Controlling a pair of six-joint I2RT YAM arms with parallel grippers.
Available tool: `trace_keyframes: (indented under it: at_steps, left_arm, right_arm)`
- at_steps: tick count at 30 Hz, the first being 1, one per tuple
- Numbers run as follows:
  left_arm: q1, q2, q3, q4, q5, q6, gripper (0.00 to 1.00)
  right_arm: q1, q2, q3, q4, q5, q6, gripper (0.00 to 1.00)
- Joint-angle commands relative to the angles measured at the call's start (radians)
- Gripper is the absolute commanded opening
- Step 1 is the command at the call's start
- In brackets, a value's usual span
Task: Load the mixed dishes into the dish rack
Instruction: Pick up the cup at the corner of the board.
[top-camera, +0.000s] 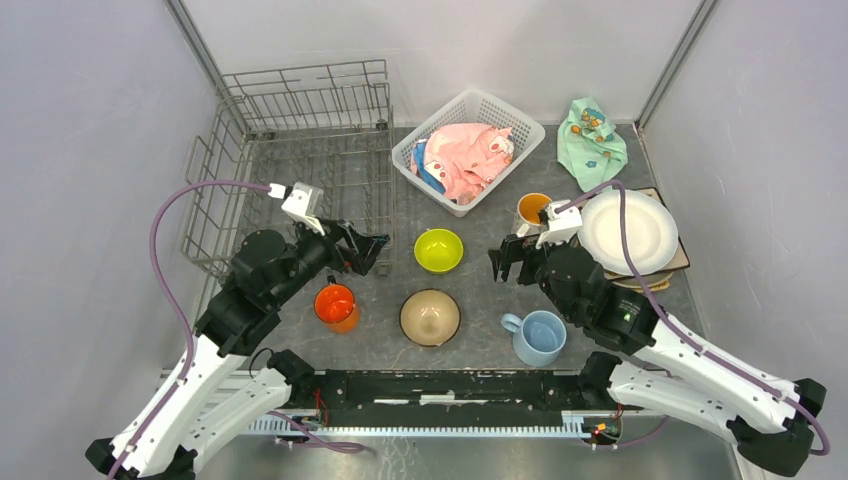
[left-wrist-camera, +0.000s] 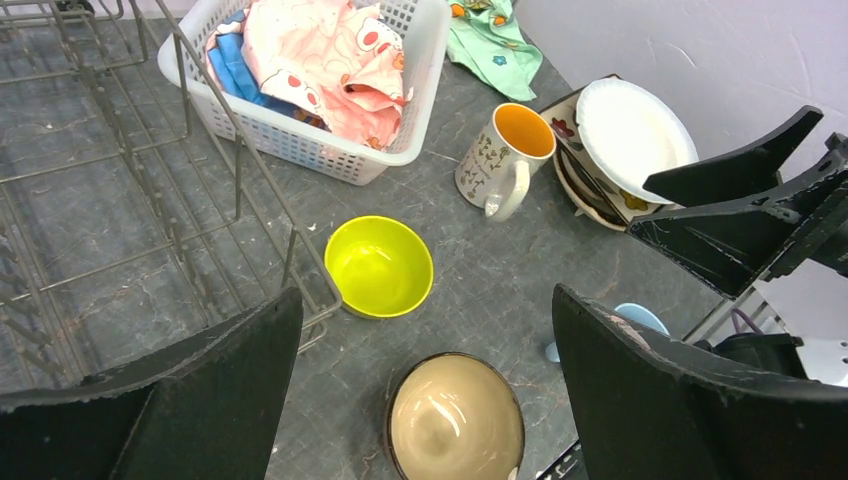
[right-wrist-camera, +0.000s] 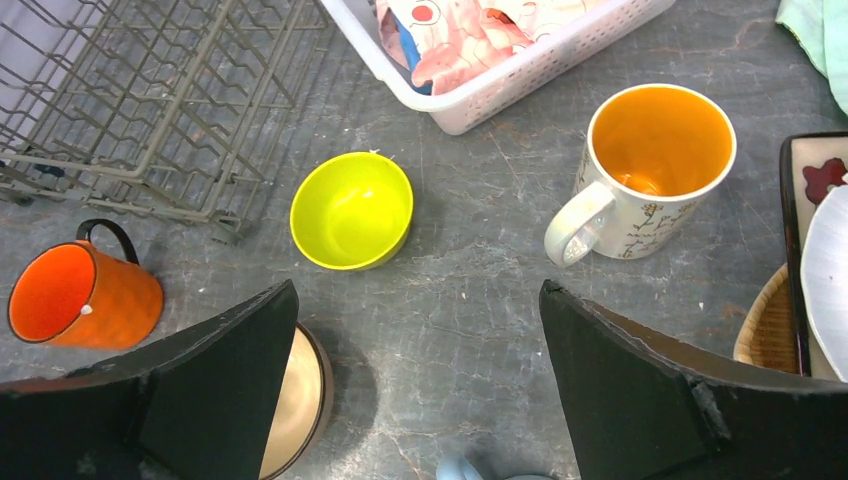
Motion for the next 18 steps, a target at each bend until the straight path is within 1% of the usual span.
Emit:
trace_keyframes:
  at_steps: [1,5,8,12,15,18]
  left_arm:
    - [-0.003,-0.003,-0.024,0.005,-0.048,0.061,1.0]
    - [-0.003,-0.018,-0.075,0.005,-0.082,0.071,1.0]
    - [-0.003,-0.029,-0.102,0.01,-0.093,0.081,1.0]
    - [-0.003,-0.036,-0.113,0.005,-0.121,0.099,1.0]
    - [-0.003,-0.048,-0.134,0.008,-0.134,0.108,1.0]
    - [-0.003,-0.053,-0.136,0.001,-0.137,0.114,1.0]
  right_arm:
    - [0.004,0.0,0.024,-0.021,0.057,0.054,0.98]
    - [0.004,0.014,0.021,-0.085,0.086,0.12,0.98]
    - [0.004,0.05,0.061,-0.186,0.136,0.191,0.89]
    - [0.004,0.119,0.114,-0.356,0.185,0.363,0.79]
    - [0.004,0.172,0.12,-0.471,0.184,0.487,0.72]
    - [0.004,0.235,0.133,-0.57,0.158,0.585,0.61]
